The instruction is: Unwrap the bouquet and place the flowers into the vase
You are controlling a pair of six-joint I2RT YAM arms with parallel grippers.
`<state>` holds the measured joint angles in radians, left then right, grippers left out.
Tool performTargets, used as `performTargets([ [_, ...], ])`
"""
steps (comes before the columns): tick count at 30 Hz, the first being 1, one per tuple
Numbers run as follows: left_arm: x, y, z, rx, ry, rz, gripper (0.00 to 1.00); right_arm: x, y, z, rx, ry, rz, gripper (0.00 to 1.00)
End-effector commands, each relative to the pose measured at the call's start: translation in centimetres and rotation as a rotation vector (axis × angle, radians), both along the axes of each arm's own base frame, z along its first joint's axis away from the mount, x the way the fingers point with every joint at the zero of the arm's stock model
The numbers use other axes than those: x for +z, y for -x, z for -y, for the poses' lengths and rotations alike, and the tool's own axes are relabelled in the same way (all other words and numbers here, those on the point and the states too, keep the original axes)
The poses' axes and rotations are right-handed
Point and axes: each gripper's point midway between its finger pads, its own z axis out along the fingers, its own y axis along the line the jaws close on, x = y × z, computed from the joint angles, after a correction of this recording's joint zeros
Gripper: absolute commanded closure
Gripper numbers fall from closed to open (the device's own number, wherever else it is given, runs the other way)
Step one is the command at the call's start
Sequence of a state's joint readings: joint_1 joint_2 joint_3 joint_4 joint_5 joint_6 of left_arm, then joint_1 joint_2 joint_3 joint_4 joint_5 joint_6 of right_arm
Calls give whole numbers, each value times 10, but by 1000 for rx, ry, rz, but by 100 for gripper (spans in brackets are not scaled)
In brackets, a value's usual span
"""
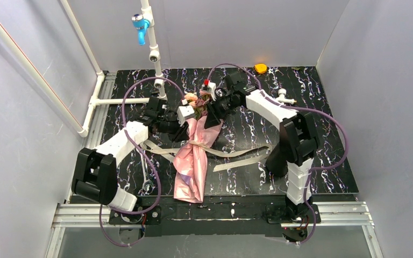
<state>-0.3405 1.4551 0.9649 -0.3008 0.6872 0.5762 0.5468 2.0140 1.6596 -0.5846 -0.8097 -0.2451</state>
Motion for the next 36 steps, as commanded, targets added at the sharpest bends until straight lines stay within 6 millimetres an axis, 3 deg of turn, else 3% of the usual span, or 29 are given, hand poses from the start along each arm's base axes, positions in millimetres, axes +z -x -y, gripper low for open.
performTargets([
  [1,8,0,10,-23,52,-54,76,13,27,-14,94,-49,33,47],
  [6,-2,-2,16,-24,60,-130,76,3,37,-21,138,-34,111,47],
  [14,-10,2,19,-39,66,-195,69,-21,61,-13,192,-9,163,49],
  [19,-17,2,19,-27,63,-236,67,-28,71,-9,225,-4,217,56],
  [22,-19,0,20,-11,62,-251,75,-28,73,-6,230,-9,256,60],
  [27,-13,-3,22,9,81,-261,100,-16,71,-4,216,-38,325,57],
  [31,4,-2,24,-12,126,-219,100,-4,69,-4,217,-75,415,57],
  [34,12,3,26,-42,151,-177,81,4,74,-6,242,-115,471,59],
  [36,11,4,26,-52,152,-178,75,1,82,-8,283,-120,503,59],
])
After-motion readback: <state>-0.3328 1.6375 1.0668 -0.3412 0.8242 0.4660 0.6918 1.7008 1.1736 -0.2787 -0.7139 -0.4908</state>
